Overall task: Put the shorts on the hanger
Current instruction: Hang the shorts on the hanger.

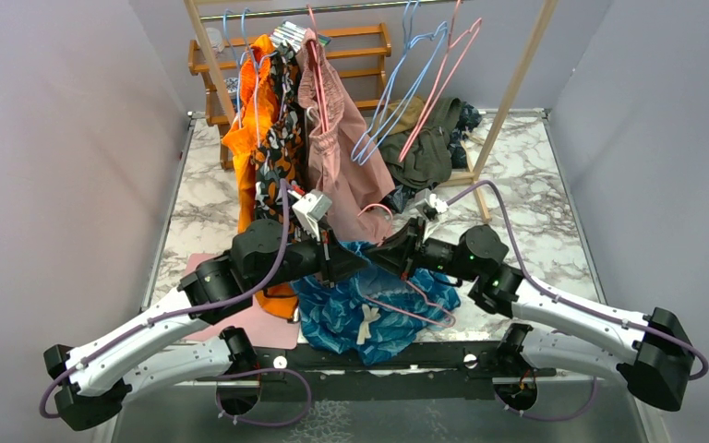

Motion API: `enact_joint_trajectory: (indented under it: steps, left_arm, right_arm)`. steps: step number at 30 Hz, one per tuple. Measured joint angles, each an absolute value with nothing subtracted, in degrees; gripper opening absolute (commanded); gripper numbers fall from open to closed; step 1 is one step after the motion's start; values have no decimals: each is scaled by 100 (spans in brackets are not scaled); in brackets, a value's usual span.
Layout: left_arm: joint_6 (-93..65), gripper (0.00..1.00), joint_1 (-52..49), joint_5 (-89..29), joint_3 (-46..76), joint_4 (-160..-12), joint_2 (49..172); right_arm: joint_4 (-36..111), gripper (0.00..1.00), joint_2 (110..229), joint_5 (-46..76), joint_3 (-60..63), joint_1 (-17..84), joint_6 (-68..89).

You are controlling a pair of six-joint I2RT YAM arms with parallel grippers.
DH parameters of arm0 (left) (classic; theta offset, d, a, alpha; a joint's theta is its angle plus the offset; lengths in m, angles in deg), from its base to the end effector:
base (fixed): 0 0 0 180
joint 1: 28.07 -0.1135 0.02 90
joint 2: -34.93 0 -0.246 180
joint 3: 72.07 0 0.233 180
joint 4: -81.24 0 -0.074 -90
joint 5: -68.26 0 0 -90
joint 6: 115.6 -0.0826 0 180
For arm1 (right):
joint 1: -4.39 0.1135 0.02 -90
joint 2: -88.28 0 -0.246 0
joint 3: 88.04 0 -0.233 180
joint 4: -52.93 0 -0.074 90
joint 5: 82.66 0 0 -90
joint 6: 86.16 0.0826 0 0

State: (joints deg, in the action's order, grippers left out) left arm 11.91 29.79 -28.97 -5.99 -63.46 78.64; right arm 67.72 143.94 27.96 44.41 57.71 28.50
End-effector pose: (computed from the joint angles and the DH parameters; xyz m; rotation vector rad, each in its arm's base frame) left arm 0.1027 -0.1830 0.3373 0.4504 1.9425 -1.2576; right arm 0.1333 0.2276 0.3014 -0.7058 1.4546 1.3441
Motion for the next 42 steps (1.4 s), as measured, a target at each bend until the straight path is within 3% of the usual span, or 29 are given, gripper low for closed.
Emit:
enact_joint_trajectory:
  steps: [7, 10, 18, 21, 22, 23, 42]
  left_arm:
    - [1239, 1, 2979, -3113, -601, -6508, 8012]
    - [1261, 14, 2979, -3181, -612, -6565, 8010]
    - [1333, 56, 2999, -3443, -684, -6757, 7894]
    - [1360, 81, 3008, -3465, -726, -6772, 7811]
    - [1373, 96, 3008, -3483, -737, -6794, 7785]
    - [1379, 99, 3014, -3515, -737, -6820, 7750]
    - [1307, 99, 3017, -3990, -641, -7039, 7088]
  right_arm:
    - [7387, 1, 14473, 2805, 4675, 5776, 3202]
    - [7708, 1, 14466, 2823, 4813, 5782, 3370]
    - [8493, 1, 14438, 2853, 5023, 5780, 3823]
    - [8805, 1, 14436, 2875, 5023, 5785, 3991]
    - [8864, 1, 14436, 2873, 5025, 5785, 4015]
    - [8897, 1, 14440, 2864, 5034, 5778, 4052]
    - [9752, 1, 14265, 2823, 5182, 5771, 4505]
